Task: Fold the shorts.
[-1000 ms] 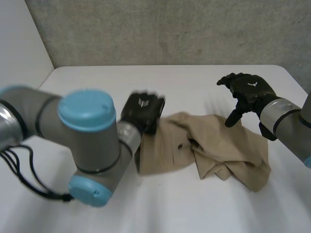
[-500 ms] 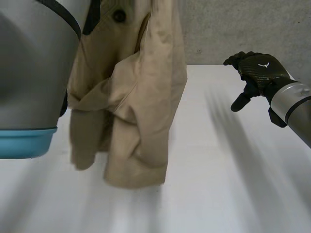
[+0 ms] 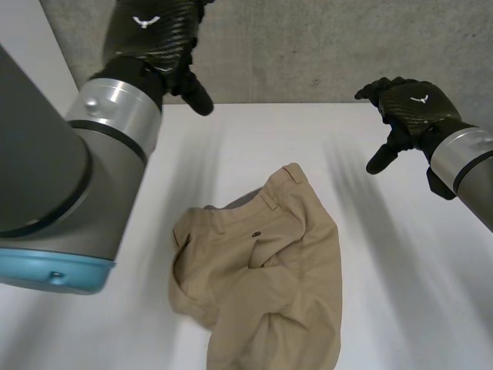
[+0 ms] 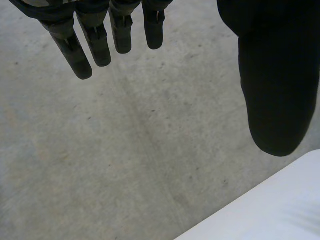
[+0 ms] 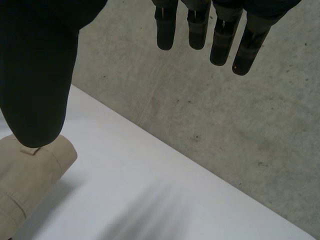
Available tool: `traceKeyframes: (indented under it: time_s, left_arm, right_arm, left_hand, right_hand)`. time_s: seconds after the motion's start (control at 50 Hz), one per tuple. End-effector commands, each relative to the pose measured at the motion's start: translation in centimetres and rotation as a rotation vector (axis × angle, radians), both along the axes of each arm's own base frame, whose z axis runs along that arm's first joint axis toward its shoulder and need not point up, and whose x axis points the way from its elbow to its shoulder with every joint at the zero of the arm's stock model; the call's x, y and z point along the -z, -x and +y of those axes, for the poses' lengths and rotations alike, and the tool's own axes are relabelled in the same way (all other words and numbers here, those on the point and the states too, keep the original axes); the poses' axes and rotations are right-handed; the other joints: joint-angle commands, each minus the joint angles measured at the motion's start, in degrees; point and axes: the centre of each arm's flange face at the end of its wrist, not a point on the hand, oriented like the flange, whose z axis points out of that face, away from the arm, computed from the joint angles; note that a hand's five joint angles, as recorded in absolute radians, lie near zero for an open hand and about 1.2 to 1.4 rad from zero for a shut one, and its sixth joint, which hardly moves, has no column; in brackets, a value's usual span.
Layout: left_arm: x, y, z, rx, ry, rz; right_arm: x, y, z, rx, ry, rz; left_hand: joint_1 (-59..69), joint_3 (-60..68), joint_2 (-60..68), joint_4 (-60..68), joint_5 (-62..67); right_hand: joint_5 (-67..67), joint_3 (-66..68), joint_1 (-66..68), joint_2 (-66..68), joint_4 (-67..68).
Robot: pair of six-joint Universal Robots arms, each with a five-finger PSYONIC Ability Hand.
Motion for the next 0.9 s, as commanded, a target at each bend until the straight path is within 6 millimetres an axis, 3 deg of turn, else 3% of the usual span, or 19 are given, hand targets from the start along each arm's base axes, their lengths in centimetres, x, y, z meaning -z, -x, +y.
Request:
traceKeyframes:
  time_s: [0.02, 0.12, 0.28, 0.44, 0.76, 0.9]
  left_arm:
    - [-0.3, -2.4, -0.1, -0.033, -0.103, 0.026]
    - [0.2, -4.4, -1.4, -0.090, -0.194, 0.022]
    - [-0.8, -5.8, -2.2, -0.112, -0.221, -0.001]
    - [-1.3, -7.2, -2.8, -0.109, -0.229, -0.009]
    - [-1.0, -7.3, -3.0, -0.108, -0.237, -0.015]
    - [0.0, -7.2, -3.4, -0.108, -0.260, -0.030]
  right_arm:
    - [-2.2, 0.5, 0.1, 0.063, 0.059, -0.023]
    - [-4.1, 1.1, -0.3, 0.160, 0.116, -0.035]
    - [-6.5, 1.8, -0.1, 0.235, 0.126, -0.038]
    - [-6.6, 1.9, 0.2, 0.235, 0.090, -0.027]
    - [-6.8, 1.9, 0.2, 0.232, 0.095, -0.029]
    - [-5.9, 1.5, -0.1, 0.184, 0.090, 0.007]
  left_hand:
    - [-0.96, -2.23, -1.22, -1.34, -1.71]
    - [-0.29, -1.55, -0.55, -0.67, -1.04]
    - [-0.29, -1.55, -0.55, -0.67, -1.04]
    - [-0.46, -1.72, -0.72, -0.84, -1.20]
    - [-1.13, -2.39, -1.39, -1.51, -1.88]
    - [-0.96, -2.23, -1.22, -1.34, -1.71]
  right_hand:
    - [-4.17, -2.23, -1.74, -2.82, -3.65]
    - [-4.17, -2.23, -1.74, -2.82, -3.65]
    - [-4.17, -2.23, -1.74, -2.82, -3.65]
    - [-4.17, -2.23, -1.74, -2.82, -3.65]
    - [-4.17, -2.23, -1.74, -2.82, -3.65]
    - [-4.17, -2.23, -1.74, -2.82, -3.65]
